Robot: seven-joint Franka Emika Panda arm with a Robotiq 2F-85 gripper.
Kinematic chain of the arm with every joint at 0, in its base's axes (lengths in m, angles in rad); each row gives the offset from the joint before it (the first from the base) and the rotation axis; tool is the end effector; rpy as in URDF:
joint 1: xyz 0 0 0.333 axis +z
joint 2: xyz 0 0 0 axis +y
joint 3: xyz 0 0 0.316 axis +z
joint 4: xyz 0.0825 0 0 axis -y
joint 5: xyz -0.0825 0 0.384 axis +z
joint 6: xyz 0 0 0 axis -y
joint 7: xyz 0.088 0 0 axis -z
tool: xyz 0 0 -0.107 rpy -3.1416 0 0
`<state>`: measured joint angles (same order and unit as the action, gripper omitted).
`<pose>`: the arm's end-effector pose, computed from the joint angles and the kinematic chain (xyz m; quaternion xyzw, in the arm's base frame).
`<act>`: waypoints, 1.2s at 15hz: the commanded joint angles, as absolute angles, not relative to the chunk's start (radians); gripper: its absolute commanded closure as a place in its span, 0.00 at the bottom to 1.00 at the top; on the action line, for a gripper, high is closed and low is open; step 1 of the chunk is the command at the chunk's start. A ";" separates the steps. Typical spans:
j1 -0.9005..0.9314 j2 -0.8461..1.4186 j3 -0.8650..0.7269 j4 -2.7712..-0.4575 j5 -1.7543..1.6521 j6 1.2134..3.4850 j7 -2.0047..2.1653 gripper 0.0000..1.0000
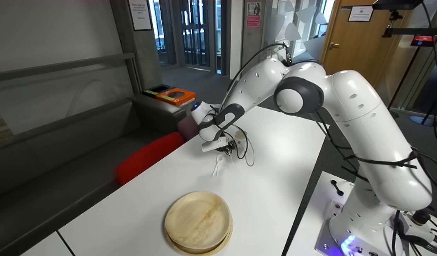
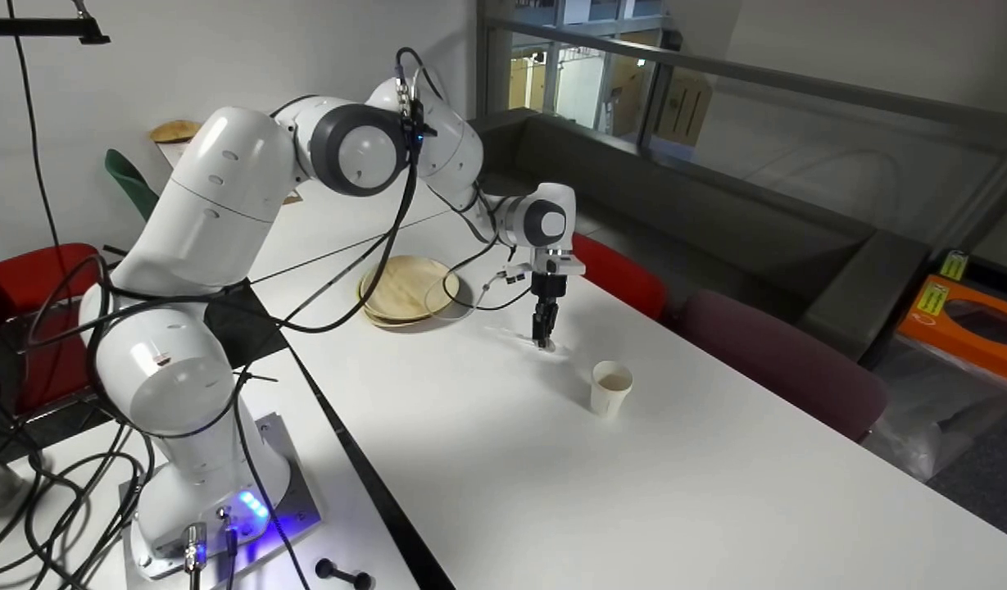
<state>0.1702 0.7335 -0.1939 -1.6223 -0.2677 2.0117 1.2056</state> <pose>0.6532 -0.0191 0.1800 0.8408 -0.4843 -0.0390 0.2388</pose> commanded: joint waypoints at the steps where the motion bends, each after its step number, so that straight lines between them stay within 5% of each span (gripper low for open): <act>1: 0.137 0.761 -0.164 -1.551 -0.247 1.930 1.127 0.98; 2: 0.138 0.768 -0.165 -1.541 -0.248 1.921 1.123 0.98; 4: 0.136 0.775 -0.165 -1.527 -0.248 1.905 1.114 0.67; 6: 0.136 0.782 -0.166 -1.515 -0.249 1.899 1.117 0.52; 10: 0.138 0.791 -0.170 -1.502 -0.251 1.904 1.130 0.43; 11: 0.142 0.789 -0.173 -1.506 -0.255 1.910 1.138 0.23; 14: 0.147 0.775 -0.177 -1.531 -0.262 1.942 1.155 0.02; 18: 0.169 0.713 -0.196 -1.649 -0.310 2.158 1.204 0.00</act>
<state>0.1565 0.7789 -0.1815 -1.5499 -0.2729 2.0113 1.1631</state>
